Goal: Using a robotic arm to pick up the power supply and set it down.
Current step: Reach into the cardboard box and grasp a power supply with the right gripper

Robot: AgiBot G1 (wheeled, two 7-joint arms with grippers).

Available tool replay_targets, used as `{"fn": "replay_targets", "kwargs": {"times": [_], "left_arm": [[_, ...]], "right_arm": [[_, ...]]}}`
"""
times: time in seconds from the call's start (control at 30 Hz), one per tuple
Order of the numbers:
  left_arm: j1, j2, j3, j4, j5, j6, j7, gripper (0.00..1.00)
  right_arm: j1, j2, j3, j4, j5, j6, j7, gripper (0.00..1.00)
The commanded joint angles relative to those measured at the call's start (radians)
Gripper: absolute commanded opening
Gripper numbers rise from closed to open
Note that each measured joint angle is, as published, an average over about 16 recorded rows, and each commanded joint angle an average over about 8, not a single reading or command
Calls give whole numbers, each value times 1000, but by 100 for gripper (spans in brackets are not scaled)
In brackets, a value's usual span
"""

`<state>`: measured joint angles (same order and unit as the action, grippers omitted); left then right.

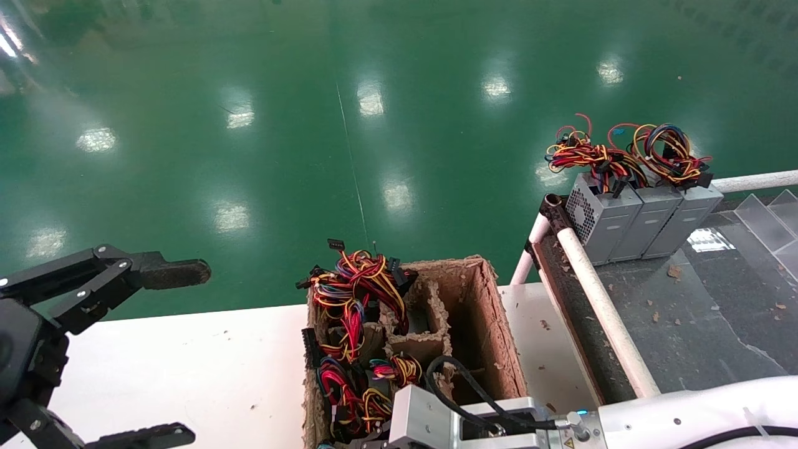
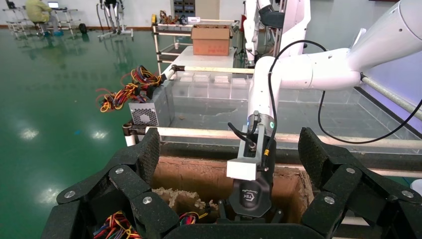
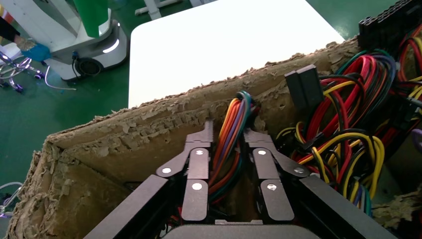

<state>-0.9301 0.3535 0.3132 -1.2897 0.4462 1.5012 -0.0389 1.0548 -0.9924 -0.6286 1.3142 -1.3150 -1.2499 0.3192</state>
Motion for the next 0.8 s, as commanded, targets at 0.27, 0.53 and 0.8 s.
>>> {"fn": "replay_targets", "kwargs": {"times": [0.27,0.53,0.8], "left_arm": [[0,0,1,0,0,0,0,100],[0,0,1,0,-1,0,1,100],[-1,-1,2,0,-1,0,1,100]], "right_arm": [[-3,9,21,9,35,-1,-13,0],[-2,44,78,25,148,-37,-38,0],[6,83,136,32,260,-86,-68,0]]}}
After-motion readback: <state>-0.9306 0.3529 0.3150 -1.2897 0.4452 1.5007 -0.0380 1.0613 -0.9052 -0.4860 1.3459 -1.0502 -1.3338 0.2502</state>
